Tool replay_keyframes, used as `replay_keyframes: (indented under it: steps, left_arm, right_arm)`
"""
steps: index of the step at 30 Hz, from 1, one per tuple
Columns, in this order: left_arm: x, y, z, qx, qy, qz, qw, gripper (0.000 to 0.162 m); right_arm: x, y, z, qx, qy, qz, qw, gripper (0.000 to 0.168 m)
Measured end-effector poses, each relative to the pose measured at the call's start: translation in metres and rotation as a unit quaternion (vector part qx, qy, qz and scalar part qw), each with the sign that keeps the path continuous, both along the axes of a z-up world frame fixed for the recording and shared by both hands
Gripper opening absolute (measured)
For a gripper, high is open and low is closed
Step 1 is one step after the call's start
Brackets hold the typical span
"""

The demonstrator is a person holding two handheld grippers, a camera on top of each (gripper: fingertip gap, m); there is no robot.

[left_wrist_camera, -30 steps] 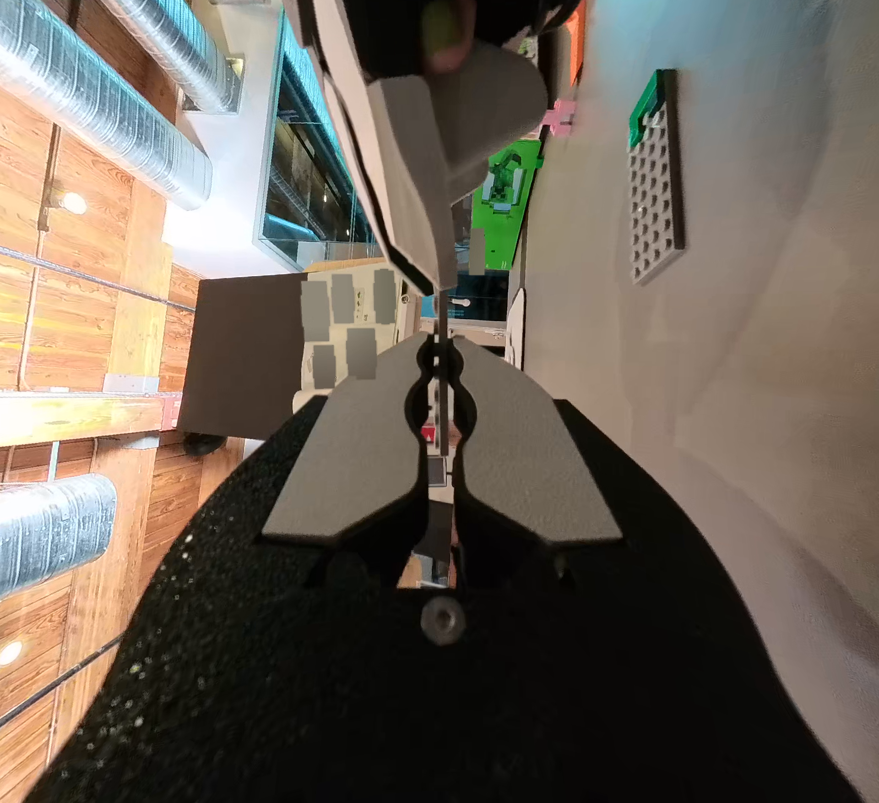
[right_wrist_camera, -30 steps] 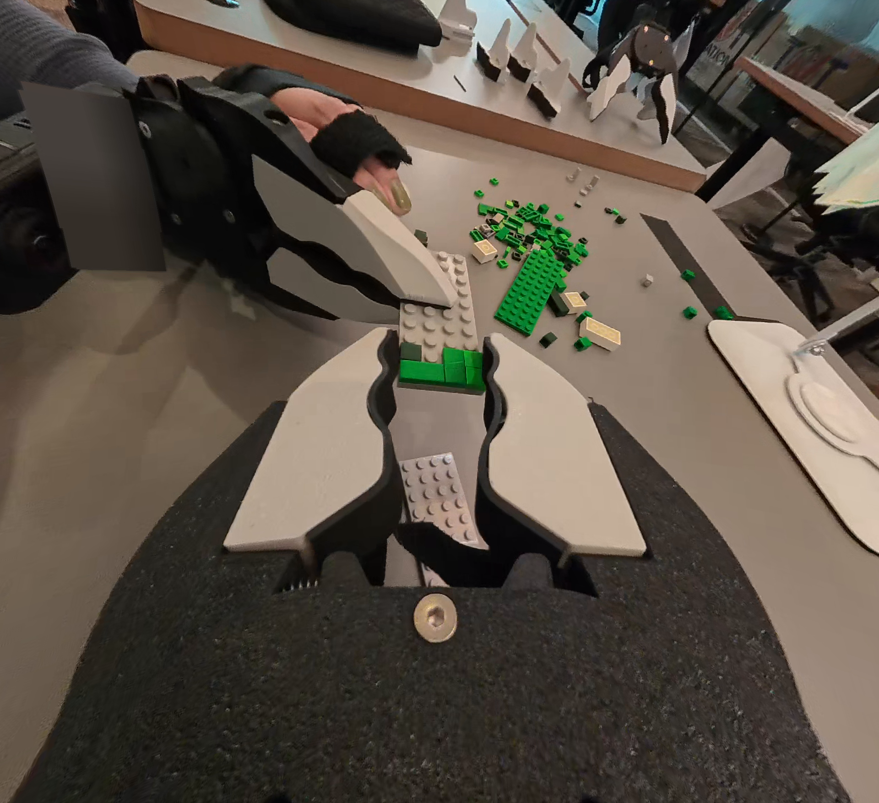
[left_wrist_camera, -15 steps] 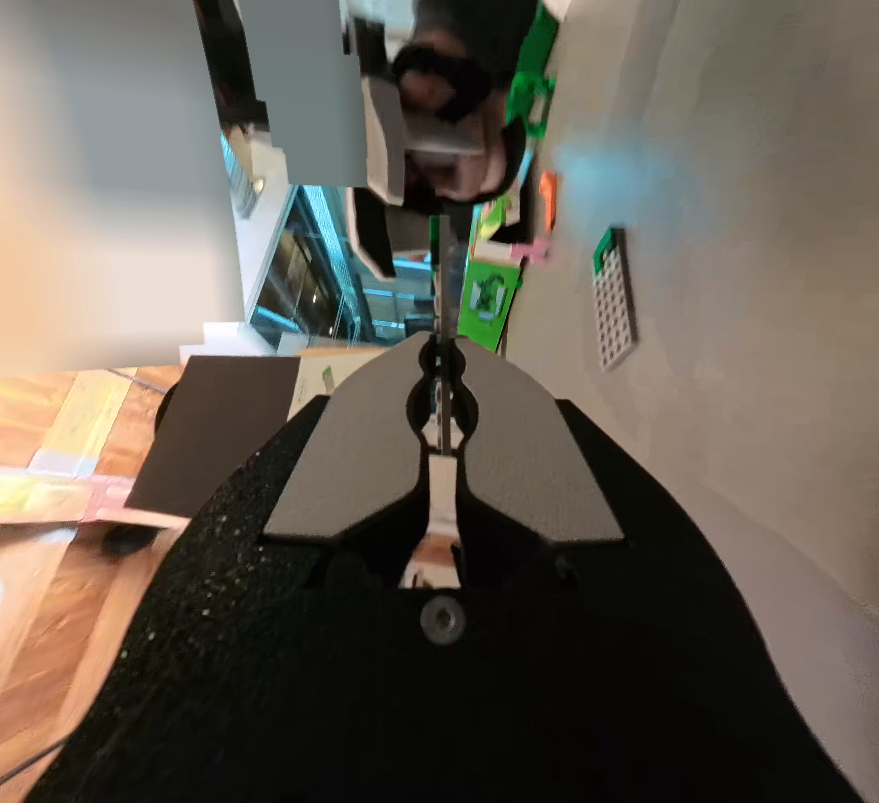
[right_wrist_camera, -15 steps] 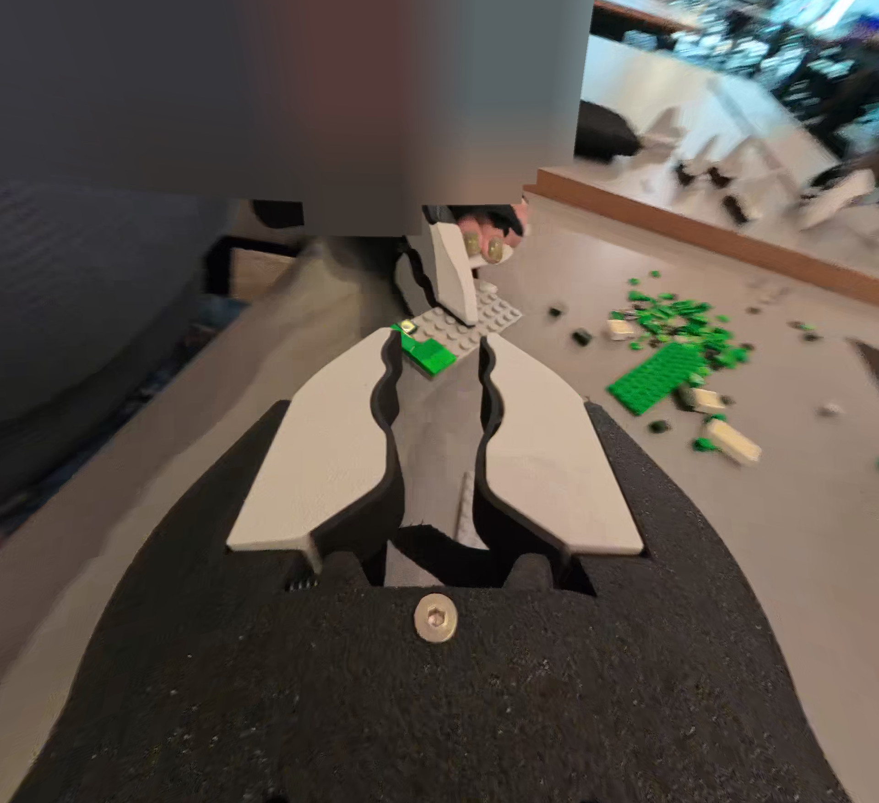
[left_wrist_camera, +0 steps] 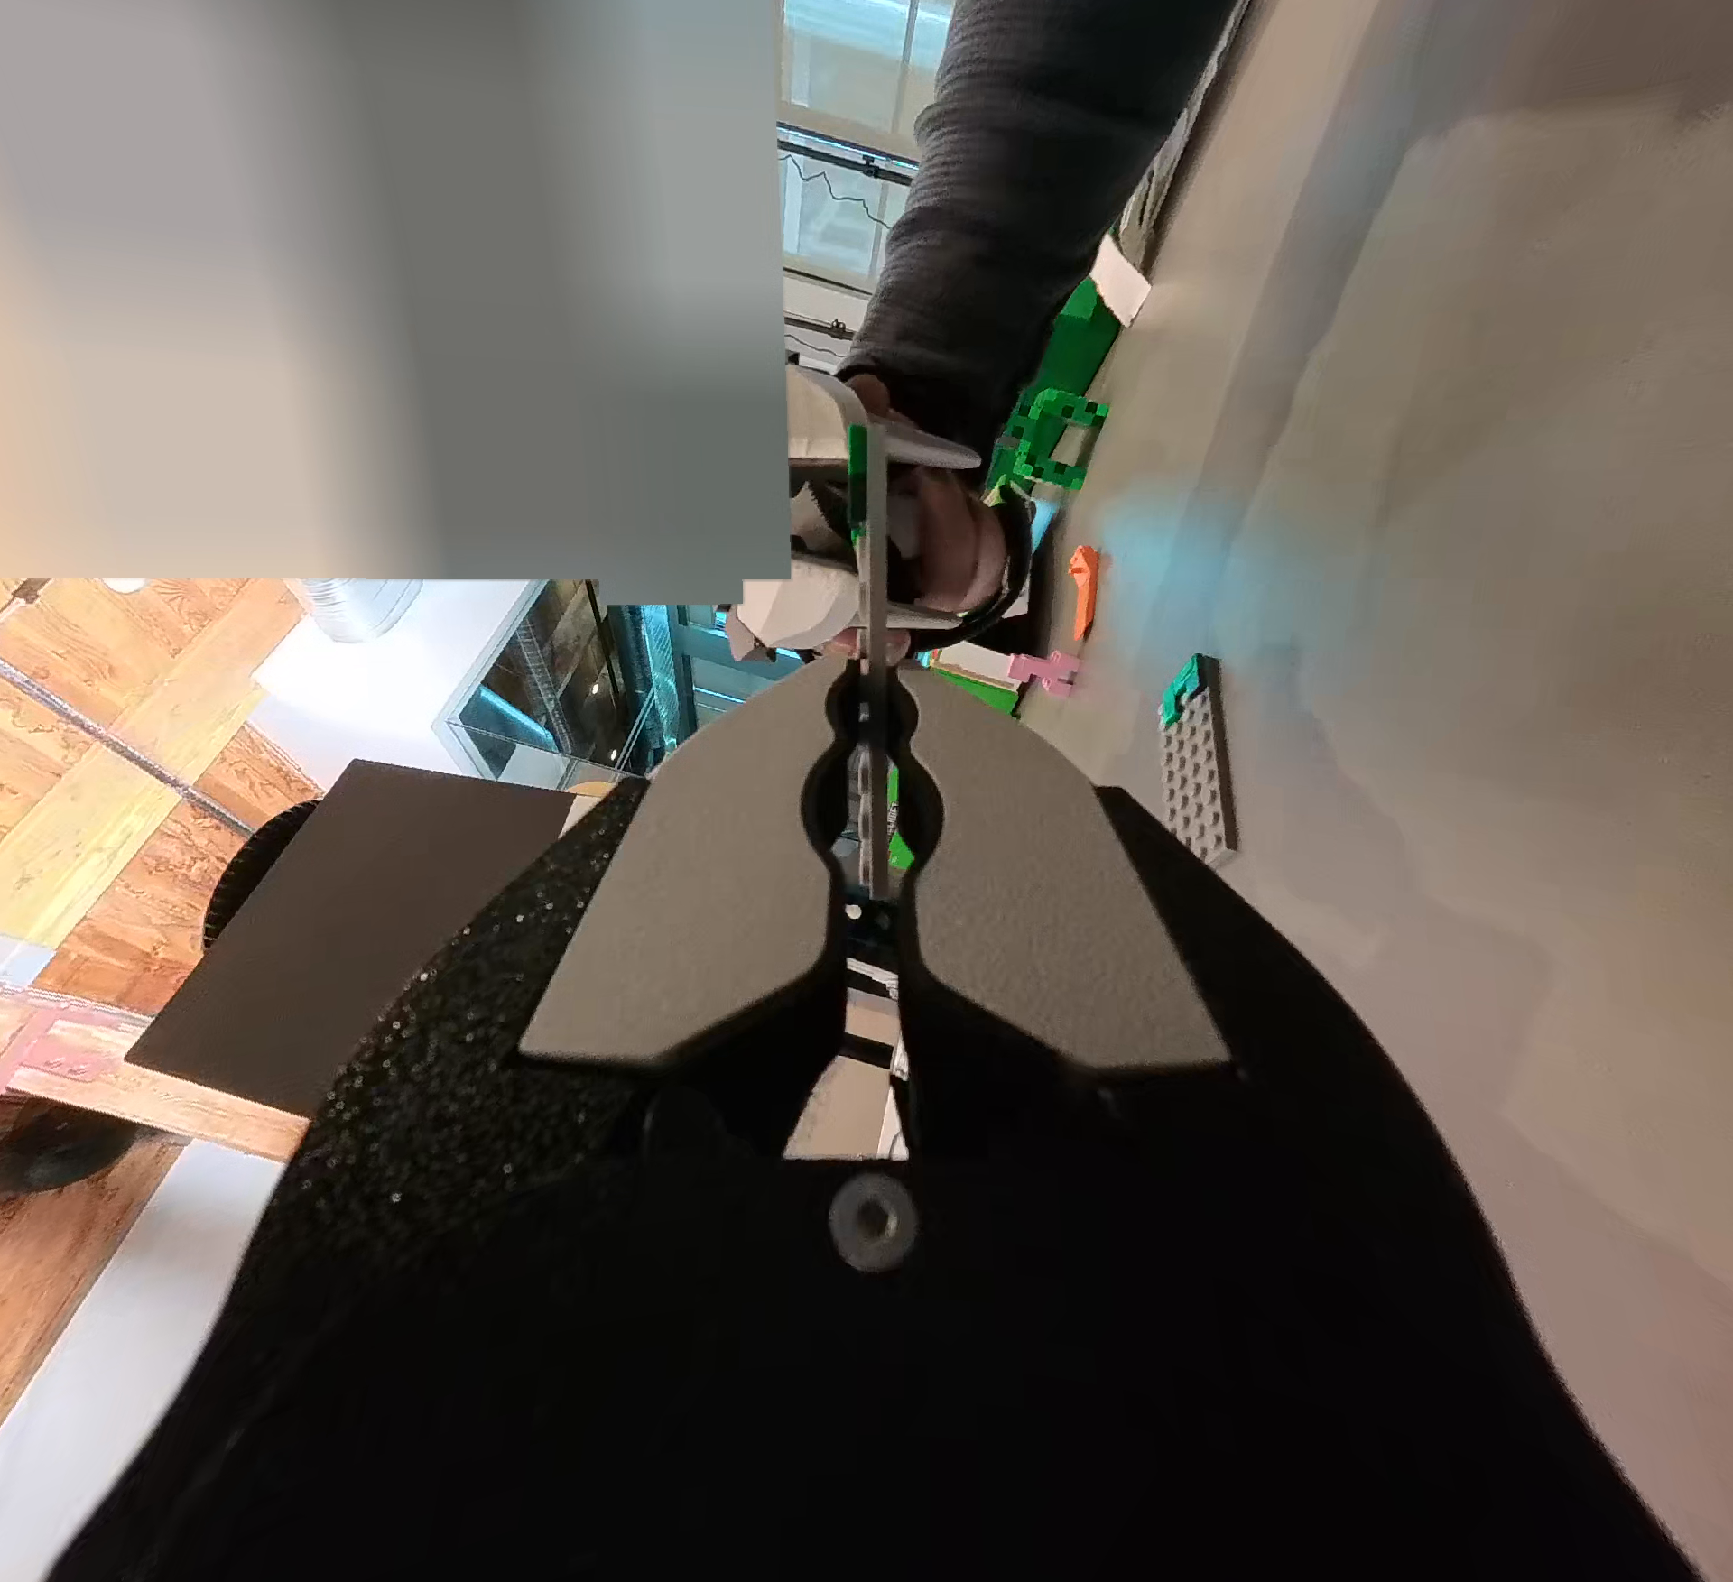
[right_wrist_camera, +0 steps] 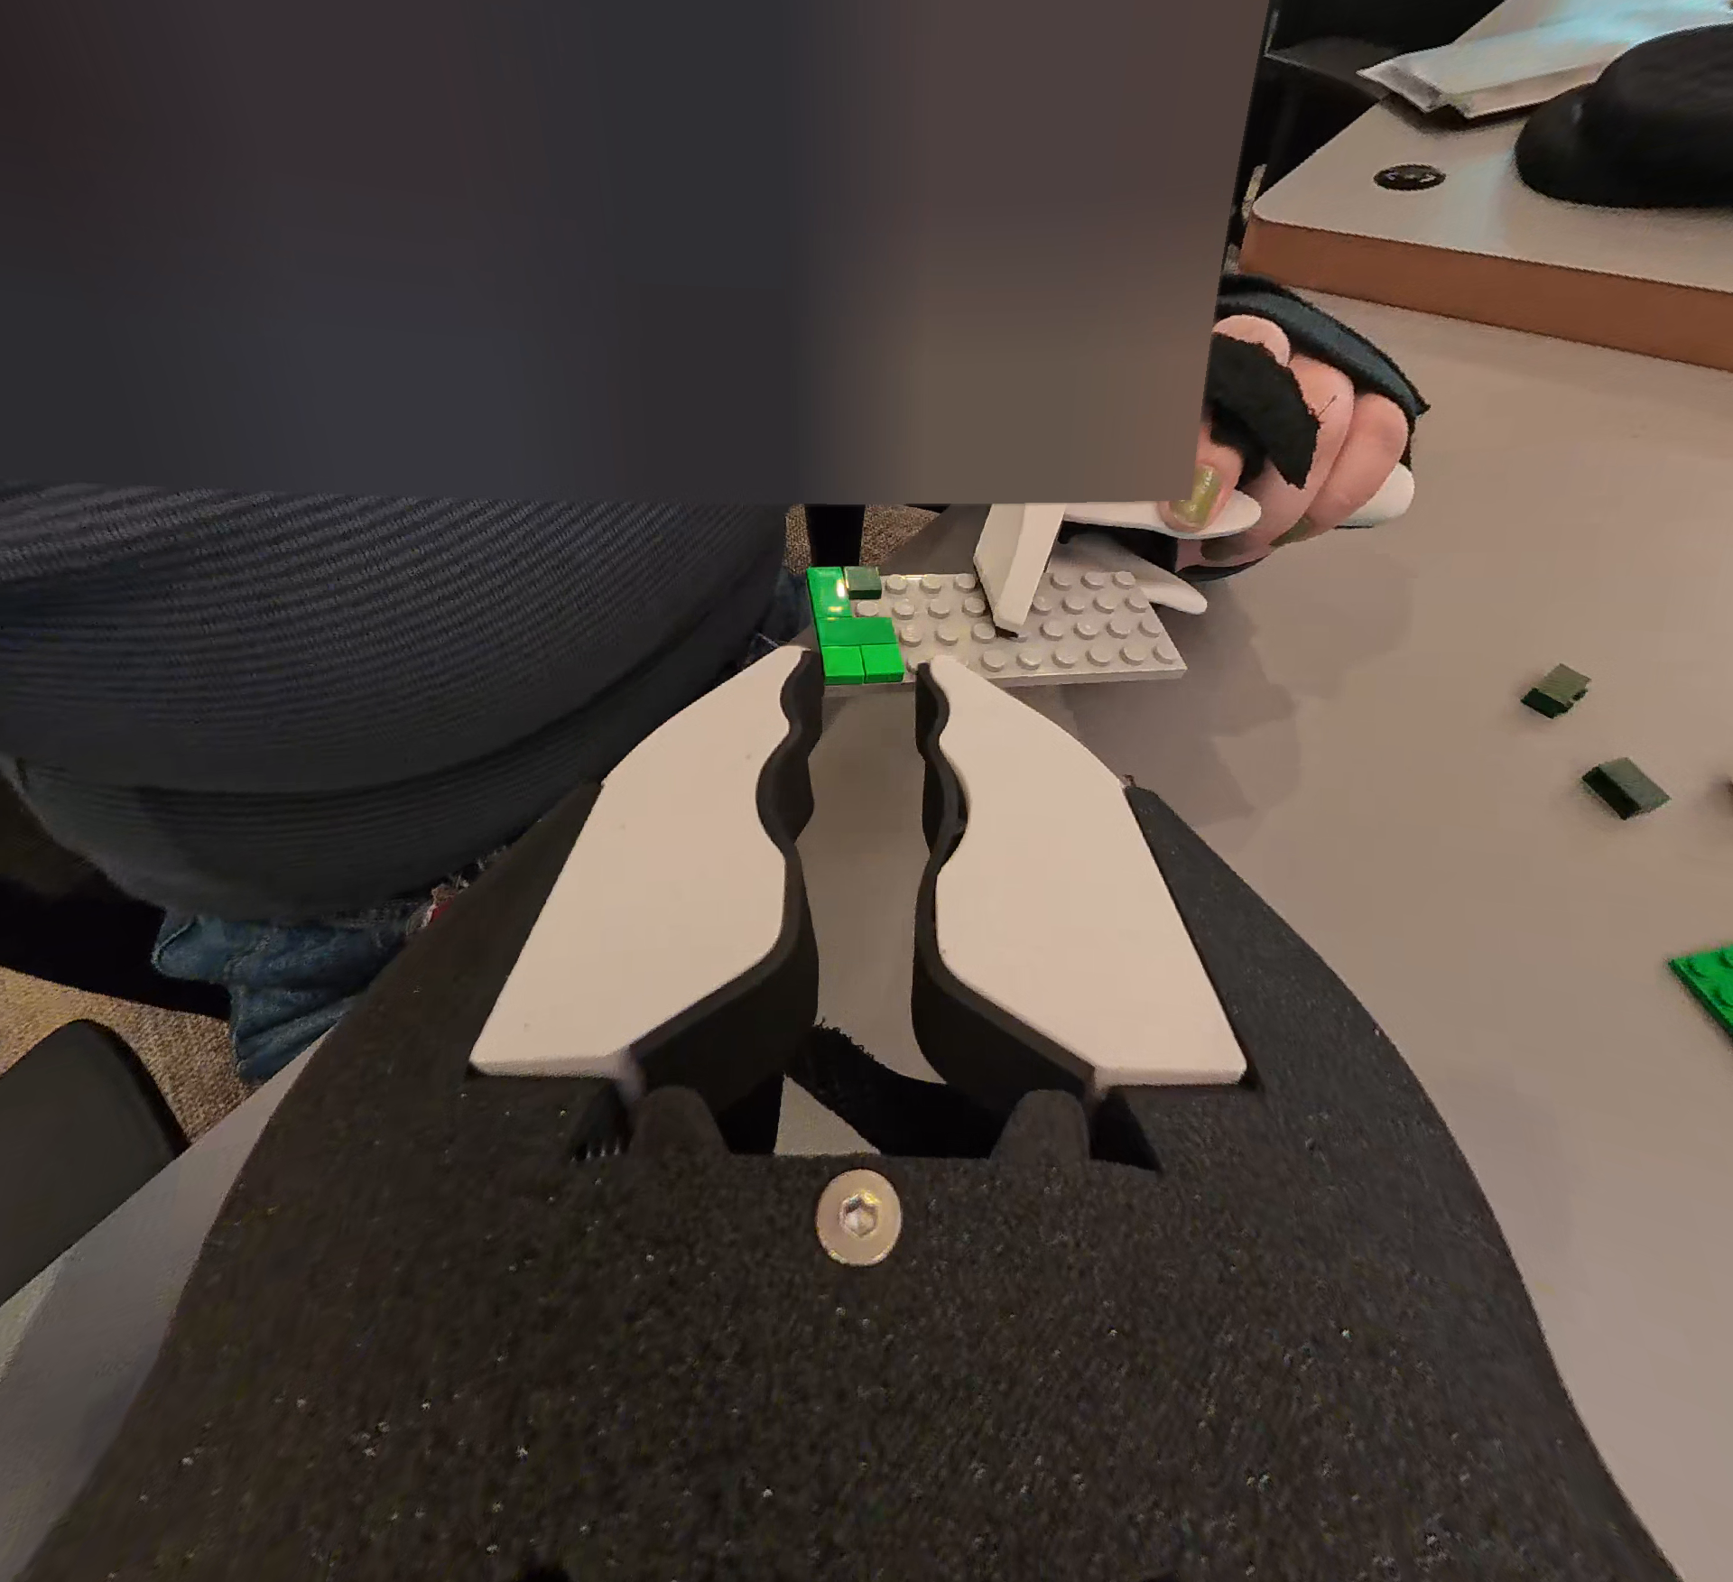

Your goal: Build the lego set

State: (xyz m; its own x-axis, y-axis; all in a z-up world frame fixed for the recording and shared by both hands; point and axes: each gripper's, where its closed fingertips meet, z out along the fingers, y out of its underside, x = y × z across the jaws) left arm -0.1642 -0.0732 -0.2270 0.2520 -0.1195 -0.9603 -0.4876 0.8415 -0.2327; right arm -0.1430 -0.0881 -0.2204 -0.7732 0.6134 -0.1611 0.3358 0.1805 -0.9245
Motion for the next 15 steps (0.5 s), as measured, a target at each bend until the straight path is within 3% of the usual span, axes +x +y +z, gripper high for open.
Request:
replay_keyframes:
  steps: [15]
  left_arm:
    - [-0.0012,-0.0006,-0.0001,-0.009,-0.002,-0.005,1.0,0.003]
  right_arm:
    - [0.0002,-0.0014,0.0001,0.015,-0.007,0.022,1.0,0.015]
